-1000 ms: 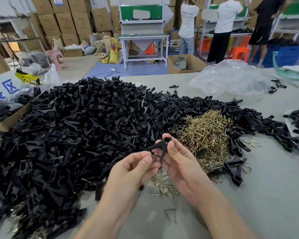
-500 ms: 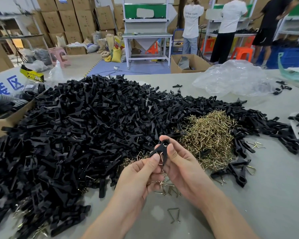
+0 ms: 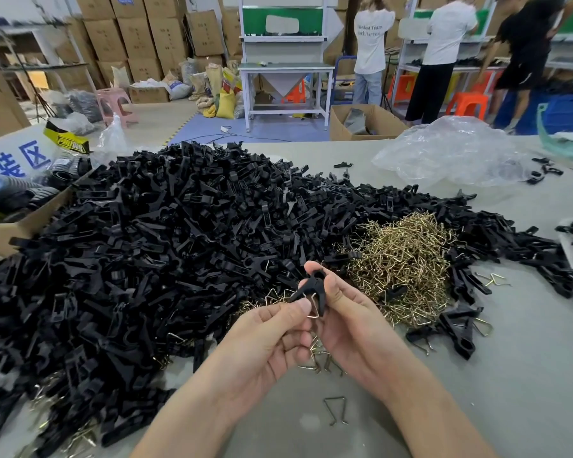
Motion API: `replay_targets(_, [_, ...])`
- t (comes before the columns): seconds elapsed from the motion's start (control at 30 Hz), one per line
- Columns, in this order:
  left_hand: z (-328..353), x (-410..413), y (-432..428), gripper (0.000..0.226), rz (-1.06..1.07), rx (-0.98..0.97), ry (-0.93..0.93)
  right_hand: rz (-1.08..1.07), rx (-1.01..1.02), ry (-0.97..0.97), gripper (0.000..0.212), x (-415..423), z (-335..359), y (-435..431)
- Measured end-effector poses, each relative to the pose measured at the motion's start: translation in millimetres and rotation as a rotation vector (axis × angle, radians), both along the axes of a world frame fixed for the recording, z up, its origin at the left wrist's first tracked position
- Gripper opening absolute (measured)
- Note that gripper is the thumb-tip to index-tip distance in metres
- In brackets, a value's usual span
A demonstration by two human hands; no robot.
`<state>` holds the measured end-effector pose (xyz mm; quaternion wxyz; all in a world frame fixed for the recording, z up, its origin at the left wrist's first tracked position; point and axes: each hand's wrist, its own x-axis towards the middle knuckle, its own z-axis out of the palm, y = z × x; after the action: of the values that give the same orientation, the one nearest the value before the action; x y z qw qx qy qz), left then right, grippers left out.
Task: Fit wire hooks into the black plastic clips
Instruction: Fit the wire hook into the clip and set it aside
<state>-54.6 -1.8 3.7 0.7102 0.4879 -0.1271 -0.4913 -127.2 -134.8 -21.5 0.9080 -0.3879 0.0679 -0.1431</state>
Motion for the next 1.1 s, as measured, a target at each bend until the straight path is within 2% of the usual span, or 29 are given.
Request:
replay_targets(0.1, [-2,0,0,0.016,-0.045,0.000,-0.014,0.012,0.015,-0.007,0.031,-2,0,-1])
replay_targets(0.33, [-6,1,-2,0.015,0.038,0.047,0.035,0.001,-0.069,0.017,0.033,-2,5,2])
replay_targets(0.53, [-8,1,-3,0.019,0.116,0.095,-0.090,-0.009,-0.126,0.030,0.033,-2,6,3])
replay_targets(0.6, [-8,0,-3,0.016,0.135,0.058,-0.038,-0.048,-0.126,0.038,0.031,-1,6,2])
replay_targets(0.8, [-10,-8,-8,0.020,0.139,-0.146,0.278,-0.141,-0.063,0.065,0.027,0,7,2])
replay_targets(1.1, [-15,-15,-13,0.024,0.199,-0.184,0.274,-0.134,0.047,0.074,0.027,-1,9,5])
